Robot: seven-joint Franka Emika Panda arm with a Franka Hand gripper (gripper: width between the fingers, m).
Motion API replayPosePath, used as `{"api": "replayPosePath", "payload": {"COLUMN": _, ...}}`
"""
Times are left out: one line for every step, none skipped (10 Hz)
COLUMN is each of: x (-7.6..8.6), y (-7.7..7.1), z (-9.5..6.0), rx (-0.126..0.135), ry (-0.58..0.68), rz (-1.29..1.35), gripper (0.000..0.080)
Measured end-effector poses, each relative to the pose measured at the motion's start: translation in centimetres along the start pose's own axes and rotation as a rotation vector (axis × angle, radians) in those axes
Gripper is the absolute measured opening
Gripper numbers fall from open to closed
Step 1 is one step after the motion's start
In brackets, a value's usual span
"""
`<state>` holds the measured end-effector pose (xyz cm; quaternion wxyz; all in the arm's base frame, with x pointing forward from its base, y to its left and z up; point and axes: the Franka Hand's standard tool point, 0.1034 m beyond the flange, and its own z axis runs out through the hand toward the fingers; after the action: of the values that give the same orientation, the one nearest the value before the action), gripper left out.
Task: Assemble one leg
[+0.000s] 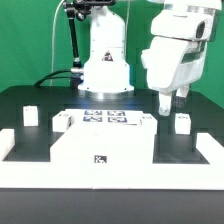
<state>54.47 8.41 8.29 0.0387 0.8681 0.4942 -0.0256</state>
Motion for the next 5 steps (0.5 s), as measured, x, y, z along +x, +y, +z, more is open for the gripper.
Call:
{"api": "replayPosePath", "payload": {"x": 0.0, "y": 0.0, "z": 0.0, "rx": 0.0, "ry": 0.0, "rz": 0.0, "gripper": 0.065}}
{"api": "replayPosePath", "payload": {"x": 0.0, "y": 0.0, "z": 0.0, "rx": 0.0, "ry": 0.0, "rz": 0.0, "gripper": 0.065}}
{"api": "replayPosePath", "payload": {"x": 0.01, "y": -0.01, "z": 0.0, "rx": 0.0, "ry": 0.0, "rz": 0.001, "gripper": 0.065}}
{"api": "replayPosePath", "payload": {"x": 0.01, "y": -0.01, "z": 0.0, "rx": 0.001, "ry": 0.001, "rz": 0.001, "gripper": 0.065}}
{"api": "replayPosePath", "payload": {"x": 0.01, "y": -0.01, "z": 0.0, "rx": 0.001, "ry": 0.0, "rz": 0.001, "gripper": 0.065}}
